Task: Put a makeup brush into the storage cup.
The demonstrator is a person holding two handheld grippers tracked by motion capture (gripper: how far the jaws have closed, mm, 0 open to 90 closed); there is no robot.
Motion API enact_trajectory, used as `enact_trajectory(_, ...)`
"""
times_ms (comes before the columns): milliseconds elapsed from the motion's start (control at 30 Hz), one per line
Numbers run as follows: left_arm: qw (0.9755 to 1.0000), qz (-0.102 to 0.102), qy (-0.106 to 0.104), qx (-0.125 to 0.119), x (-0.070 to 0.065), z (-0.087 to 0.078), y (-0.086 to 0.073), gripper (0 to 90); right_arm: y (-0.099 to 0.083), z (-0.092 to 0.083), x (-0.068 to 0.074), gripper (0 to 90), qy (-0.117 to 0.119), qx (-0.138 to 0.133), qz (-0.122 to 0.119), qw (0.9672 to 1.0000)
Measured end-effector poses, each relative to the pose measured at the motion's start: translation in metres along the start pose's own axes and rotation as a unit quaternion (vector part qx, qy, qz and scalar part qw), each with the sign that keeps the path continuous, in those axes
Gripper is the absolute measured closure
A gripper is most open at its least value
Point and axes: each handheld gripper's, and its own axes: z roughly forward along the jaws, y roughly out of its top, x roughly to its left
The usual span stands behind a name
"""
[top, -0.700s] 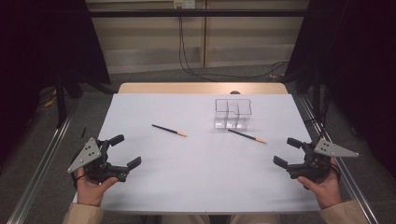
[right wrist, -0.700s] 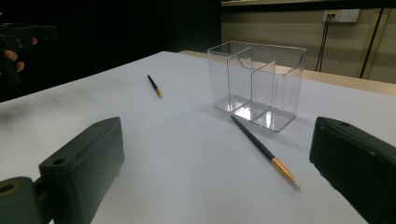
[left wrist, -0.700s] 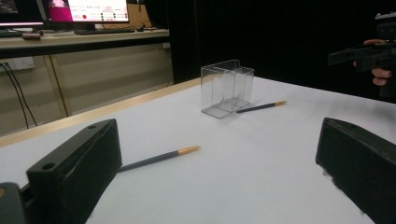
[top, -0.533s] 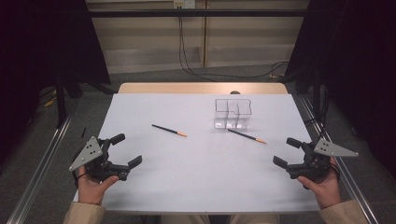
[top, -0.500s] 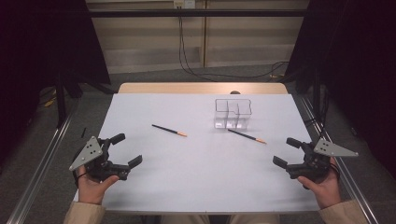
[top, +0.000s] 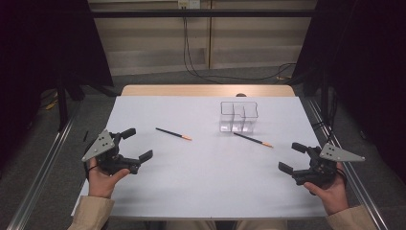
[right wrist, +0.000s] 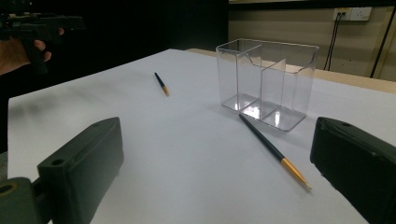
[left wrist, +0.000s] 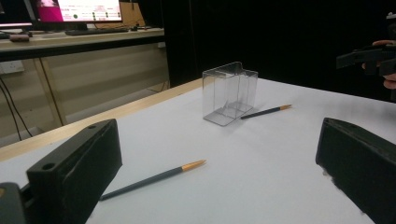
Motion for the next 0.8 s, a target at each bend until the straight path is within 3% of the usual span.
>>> enact_trajectory(367,1.0,0.004,0.0,-0.004,0.011,0.023,0.008,0.1,0.001,0.001,0.001,2.1,0.001,0.0,-0.001,1.0)
enact_trajectory(800,0.9998,0.008,-0.012,0.016,0.028,0.072,0.012,0.3,0.0,0.001,-0.002,2.2,0.004,-0.002,-0.001,1.0)
